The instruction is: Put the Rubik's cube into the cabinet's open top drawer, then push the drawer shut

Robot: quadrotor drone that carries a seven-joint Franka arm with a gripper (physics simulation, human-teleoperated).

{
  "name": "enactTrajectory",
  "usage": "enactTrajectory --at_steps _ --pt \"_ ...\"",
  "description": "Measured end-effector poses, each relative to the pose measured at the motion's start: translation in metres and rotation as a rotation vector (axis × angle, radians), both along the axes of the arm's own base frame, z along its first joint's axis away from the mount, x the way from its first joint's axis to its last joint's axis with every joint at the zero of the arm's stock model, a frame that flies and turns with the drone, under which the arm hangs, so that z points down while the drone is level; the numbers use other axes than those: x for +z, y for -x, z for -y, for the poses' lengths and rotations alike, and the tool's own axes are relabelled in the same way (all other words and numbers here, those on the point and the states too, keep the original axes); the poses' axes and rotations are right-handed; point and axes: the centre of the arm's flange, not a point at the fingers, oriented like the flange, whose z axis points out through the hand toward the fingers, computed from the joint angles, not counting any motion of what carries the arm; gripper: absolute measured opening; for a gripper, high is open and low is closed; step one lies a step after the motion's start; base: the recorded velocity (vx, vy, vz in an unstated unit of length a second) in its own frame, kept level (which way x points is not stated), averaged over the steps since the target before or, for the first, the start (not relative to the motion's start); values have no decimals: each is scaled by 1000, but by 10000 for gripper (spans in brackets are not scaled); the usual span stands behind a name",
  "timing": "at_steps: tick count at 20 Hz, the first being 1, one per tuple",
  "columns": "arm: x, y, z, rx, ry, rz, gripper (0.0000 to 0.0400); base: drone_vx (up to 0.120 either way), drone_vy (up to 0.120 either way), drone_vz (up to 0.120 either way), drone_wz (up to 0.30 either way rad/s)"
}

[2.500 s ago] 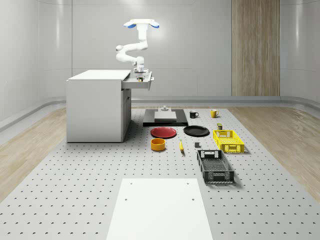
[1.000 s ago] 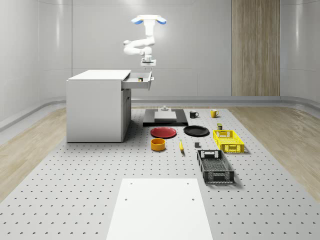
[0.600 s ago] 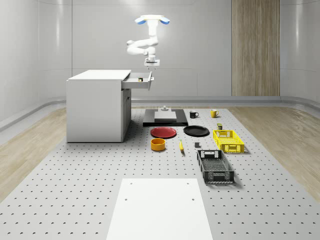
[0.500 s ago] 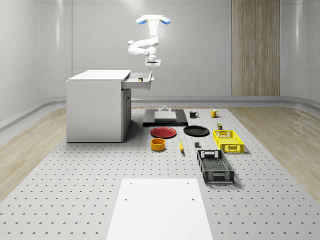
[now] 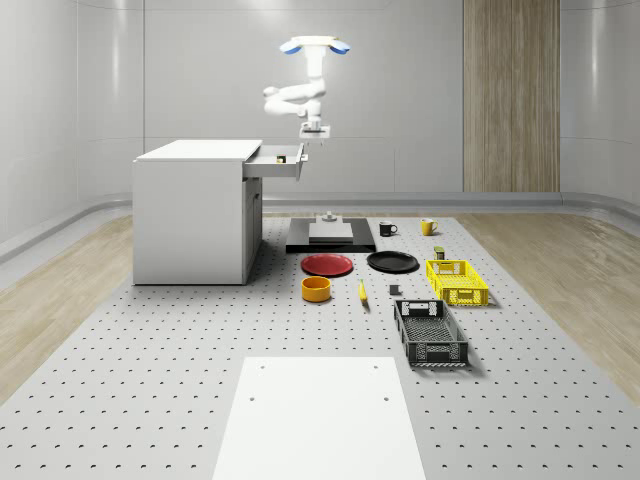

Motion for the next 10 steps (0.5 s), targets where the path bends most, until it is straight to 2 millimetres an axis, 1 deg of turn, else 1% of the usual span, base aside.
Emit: enactTrajectory --at_steps 4,5,7,10 --pt "0 0 0 0 0 0 400 0 120 -120 0" --pt "0 0 0 0 0 0 400 0 80 -120 0" --pt "0 0 0 0 0 0 400 0 20 0 0" --pt "0 0 0 0 0 0 400 0 120 0 0"
